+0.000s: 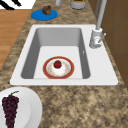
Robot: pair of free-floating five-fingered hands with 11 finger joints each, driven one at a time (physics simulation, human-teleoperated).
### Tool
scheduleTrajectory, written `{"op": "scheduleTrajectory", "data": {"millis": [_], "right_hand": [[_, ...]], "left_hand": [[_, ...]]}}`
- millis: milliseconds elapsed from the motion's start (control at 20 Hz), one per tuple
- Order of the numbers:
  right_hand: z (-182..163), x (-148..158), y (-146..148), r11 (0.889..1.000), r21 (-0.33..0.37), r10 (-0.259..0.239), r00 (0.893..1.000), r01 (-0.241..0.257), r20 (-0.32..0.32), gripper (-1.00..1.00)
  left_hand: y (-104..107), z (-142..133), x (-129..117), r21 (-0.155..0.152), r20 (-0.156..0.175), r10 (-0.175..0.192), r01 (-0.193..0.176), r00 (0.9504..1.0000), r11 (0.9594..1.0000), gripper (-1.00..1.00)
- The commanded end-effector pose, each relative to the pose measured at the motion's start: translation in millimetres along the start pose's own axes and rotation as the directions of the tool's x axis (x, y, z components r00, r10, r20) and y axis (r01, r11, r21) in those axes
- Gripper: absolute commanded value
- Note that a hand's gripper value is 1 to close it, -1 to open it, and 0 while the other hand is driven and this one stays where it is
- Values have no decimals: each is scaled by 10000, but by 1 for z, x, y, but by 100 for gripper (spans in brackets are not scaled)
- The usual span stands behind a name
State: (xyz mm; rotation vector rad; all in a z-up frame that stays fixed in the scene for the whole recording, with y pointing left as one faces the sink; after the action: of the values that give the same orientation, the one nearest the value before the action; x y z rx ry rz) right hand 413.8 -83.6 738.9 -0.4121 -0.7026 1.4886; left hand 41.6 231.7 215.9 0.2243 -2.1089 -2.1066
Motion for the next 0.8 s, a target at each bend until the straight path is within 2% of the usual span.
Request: {"op": "scheduleTrajectory", "data": {"millis": [0,200,300,400,750], "right_hand": [[-19,-6,-24,10000,73,63,9999,-64,90,100],[-39,-12,-46,10000,89,15,10000,-15,-29,100],[-62,1,-46,10000,69,41,9992,-38,-398,100],[-81,6,-44,9998,205,-50,9994,57,-336,100],[-147,36,-27,10000,-73,33,9995,-35,-305,100]], "left_hand": [[0,0,0,0,0,0,0,10000,10000,0],[0,0,0,0,0,0,0,10000,10000,0],[0,0,0,0,0,0,0,10000,10000,0],[0,0,0,0,0,0,0,10000,10000,0],[0,0,0,0,0,0,0,10000,10000,0]]}}
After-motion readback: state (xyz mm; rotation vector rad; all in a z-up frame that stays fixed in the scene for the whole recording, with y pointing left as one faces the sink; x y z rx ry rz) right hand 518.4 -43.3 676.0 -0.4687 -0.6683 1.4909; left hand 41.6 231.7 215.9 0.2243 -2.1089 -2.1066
